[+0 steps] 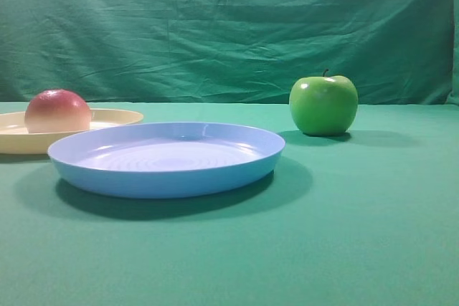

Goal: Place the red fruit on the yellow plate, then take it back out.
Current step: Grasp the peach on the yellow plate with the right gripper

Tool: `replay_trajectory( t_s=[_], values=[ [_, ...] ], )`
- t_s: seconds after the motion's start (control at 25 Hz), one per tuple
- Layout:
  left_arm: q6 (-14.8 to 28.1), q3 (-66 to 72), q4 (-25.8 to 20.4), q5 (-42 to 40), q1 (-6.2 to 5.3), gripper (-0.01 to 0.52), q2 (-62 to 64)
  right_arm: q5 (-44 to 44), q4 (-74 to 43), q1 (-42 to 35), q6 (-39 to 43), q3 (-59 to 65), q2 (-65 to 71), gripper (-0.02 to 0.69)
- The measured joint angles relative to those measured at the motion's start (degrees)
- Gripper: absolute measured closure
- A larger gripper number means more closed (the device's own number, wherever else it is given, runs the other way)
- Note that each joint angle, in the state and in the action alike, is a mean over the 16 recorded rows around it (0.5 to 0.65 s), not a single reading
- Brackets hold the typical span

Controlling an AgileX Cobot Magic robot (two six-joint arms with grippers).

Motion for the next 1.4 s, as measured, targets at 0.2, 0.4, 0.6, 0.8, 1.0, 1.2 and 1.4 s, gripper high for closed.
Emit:
replay_trajectory(
  t_s=[0.2, 0.4, 0.6, 0.8, 1.0, 1.2, 1.4],
  values=[
    [0.00, 0.00, 0.00, 0.00, 0.00, 0.514, 0.00, -6.58, 0.18, 0.00, 0.03, -4.36, 2.95, 0.665],
    [0.00, 0.00, 0.00, 0.00, 0.00, 0.514, 0.00, -8.08, 0.21, 0.00, 0.17, -12.17, 9.29, 0.665],
    [0.00, 0.00, 0.00, 0.00, 0.00, 0.514, 0.00, -4.34, 0.32, 0.00, 0.34, -22.23, 17.25, 0.665],
    [0.00, 0.00, 0.00, 0.00, 0.00, 0.514, 0.00, 1.17, 2.21, 0.00, 0.50, -30.59, 23.64, 0.665],
    [0.00, 0.00, 0.00, 0.00, 0.00, 0.514, 0.00, 6.40, 6.21, 0.00, -0.48, -35.82, 28.10, 0.665],
    [0.00, 0.00, 0.00, 0.00, 0.00, 0.514, 0.00, 11.61, 12.16, 1.01, -6.44, -40.26, 33.63, 0.665],
    [0.00, 0.00, 0.00, 0.00, 0.00, 0.514, 0.00, 16.33, 17.56, 4.24, -15.30, -45.64, 42.40, 0.665]
  ],
)
